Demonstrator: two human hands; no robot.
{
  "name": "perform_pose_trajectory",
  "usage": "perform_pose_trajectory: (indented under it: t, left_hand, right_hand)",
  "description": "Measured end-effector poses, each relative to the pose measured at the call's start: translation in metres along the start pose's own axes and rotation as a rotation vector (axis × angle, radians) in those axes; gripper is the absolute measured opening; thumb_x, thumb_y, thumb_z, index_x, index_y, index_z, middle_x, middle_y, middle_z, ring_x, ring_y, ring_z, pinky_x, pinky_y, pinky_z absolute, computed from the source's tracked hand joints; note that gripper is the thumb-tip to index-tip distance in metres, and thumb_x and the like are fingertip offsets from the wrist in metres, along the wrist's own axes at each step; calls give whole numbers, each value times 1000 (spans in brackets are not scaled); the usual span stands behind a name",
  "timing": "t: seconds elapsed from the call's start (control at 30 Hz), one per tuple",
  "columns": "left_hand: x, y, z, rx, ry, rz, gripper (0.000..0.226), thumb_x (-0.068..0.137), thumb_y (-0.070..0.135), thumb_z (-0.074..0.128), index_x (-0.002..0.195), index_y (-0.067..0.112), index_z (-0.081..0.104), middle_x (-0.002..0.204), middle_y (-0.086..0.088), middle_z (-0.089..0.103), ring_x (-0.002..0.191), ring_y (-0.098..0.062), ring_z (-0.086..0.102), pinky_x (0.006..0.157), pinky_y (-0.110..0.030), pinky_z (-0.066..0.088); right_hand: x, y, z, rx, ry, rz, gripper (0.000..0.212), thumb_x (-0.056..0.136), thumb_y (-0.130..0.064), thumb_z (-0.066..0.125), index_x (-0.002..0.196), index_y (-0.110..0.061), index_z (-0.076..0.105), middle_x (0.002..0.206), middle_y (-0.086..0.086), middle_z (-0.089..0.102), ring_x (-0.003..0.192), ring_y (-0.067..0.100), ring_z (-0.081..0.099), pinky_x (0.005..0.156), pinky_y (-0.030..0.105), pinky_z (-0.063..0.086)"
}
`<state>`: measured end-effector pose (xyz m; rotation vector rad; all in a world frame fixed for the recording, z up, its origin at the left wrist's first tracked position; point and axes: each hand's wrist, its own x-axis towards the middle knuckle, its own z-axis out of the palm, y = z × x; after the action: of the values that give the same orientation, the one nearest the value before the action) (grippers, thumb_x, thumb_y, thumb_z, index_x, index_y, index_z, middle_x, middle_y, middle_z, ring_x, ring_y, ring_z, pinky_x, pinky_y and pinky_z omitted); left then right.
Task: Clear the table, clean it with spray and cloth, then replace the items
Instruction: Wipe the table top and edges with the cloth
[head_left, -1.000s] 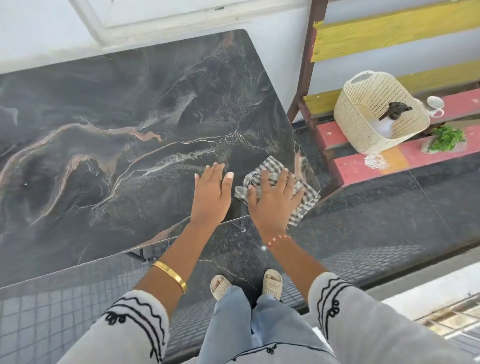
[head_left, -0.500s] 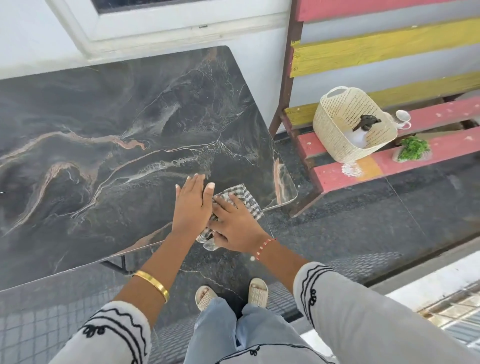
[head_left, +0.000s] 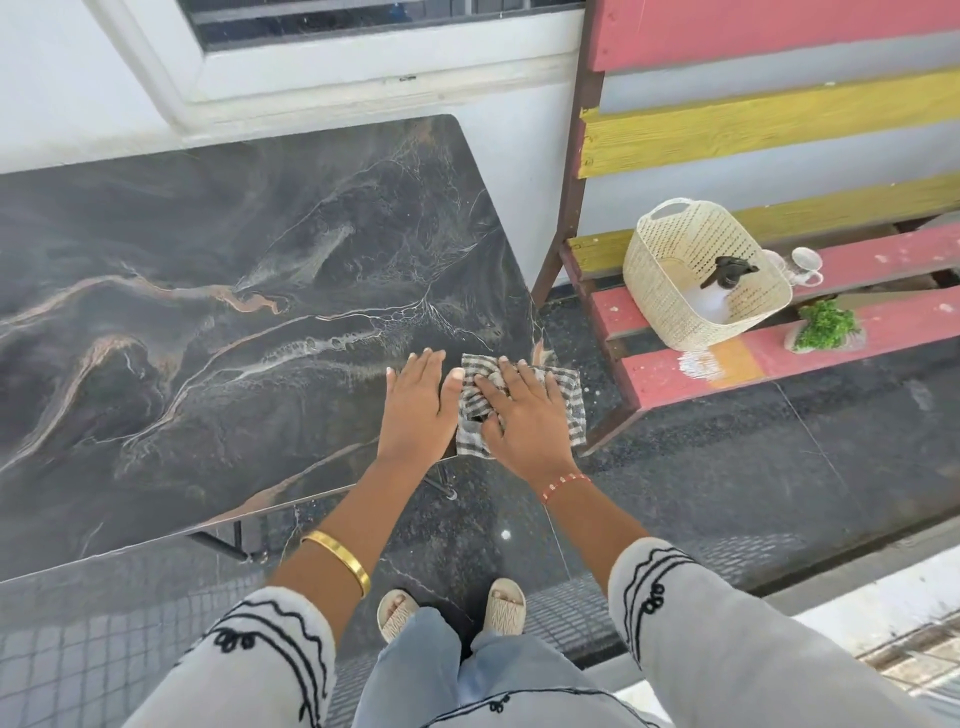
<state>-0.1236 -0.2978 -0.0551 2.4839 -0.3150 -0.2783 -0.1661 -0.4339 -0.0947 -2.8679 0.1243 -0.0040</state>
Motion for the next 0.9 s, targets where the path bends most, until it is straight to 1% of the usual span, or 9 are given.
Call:
perform_pose_trajectory:
  t: [0.1, 0.17, 0.2, 0.3, 0.5, 0.57, 0.7, 0.83, 0.9]
  left_hand:
    - [9, 7, 4, 11, 0, 18, 50, 100, 33, 24, 143, 9, 30, 153, -9, 28, 145, -20, 16, 118, -38, 0]
    - [16, 10, 4, 13, 4, 22, 50, 100, 32, 25, 144, 10, 30, 153, -8, 28, 145, -20, 15, 118, -38, 0]
    - [20, 11, 5, 15, 7, 25, 49, 99, 32, 25, 144, 10, 29, 153, -8, 28, 145, -20, 15, 118, -38, -1]
    - [33, 13, 5, 16, 10, 27, 50, 99, 32, 25, 143, 10, 30, 152, -7, 29, 145, -20, 15, 118, -38, -1]
    - [67, 10, 5, 16, -1, 2, 49, 99, 32, 26, 142, 10, 31, 152, -8, 30, 144, -20, 17, 118, -37, -1]
    - [82, 9, 2, 4, 0, -2, 49, 99, 30, 27, 143, 9, 30, 152, -9, 29, 145, -21, 16, 118, -38, 0]
    - [125, 2, -5, -6, 18, -10, 49, 100, 32, 26, 142, 8, 31, 152, -11, 29, 145, -23, 15, 118, -38, 0]
    - [182, -8, -16, -9, 48, -36, 58, 95, 39, 20, 142, 8, 32, 152, -10, 30, 144, -23, 16, 118, -39, 0]
    - [207, -12, -21, -5, 74, -35, 56, 96, 37, 20, 142, 8, 31, 152, -10, 29, 145, -23, 16, 118, -39, -1]
  right_hand:
    - [17, -7, -6, -36, -35, 89, 62, 87, -45, 19, 142, -25, 38, 153, 12, 29, 143, 34, 20, 114, 56, 14]
    - [25, -7, -5, -95, -102, 79, 58, 92, -47, 25, 147, -27, 27, 157, 12, 19, 145, 36, 11, 114, 58, 9]
    - [28, -6, -3, -106, -112, 63, 57, 93, -47, 28, 147, -27, 26, 157, 12, 17, 145, 36, 11, 114, 58, 8]
    - [34, -2, -3, -135, -86, 30, 58, 91, -49, 28, 145, -27, 33, 155, 14, 23, 143, 37, 18, 112, 61, 12]
    - [77, -5, -1, -119, -68, 17, 69, 82, -52, 15, 135, -25, 48, 149, 16, 36, 138, 39, 30, 108, 64, 22]
    - [95, -6, 0, -108, -69, 3, 70, 81, -52, 14, 136, -26, 47, 150, 15, 34, 139, 39, 29, 109, 64, 21]
    - [141, -3, -1, -102, -100, -45, 76, 77, -54, 6, 143, -30, 36, 156, 12, 21, 144, 35, 15, 113, 62, 11]
    - [198, -4, -4, -80, -59, -42, 73, 79, -53, 10, 136, -28, 47, 154, 13, 28, 143, 36, 20, 112, 62, 14]
    - [221, -2, -4, -98, -73, -63, 71, 81, -55, 10, 139, -30, 42, 155, 12, 25, 144, 35, 18, 113, 61, 11]
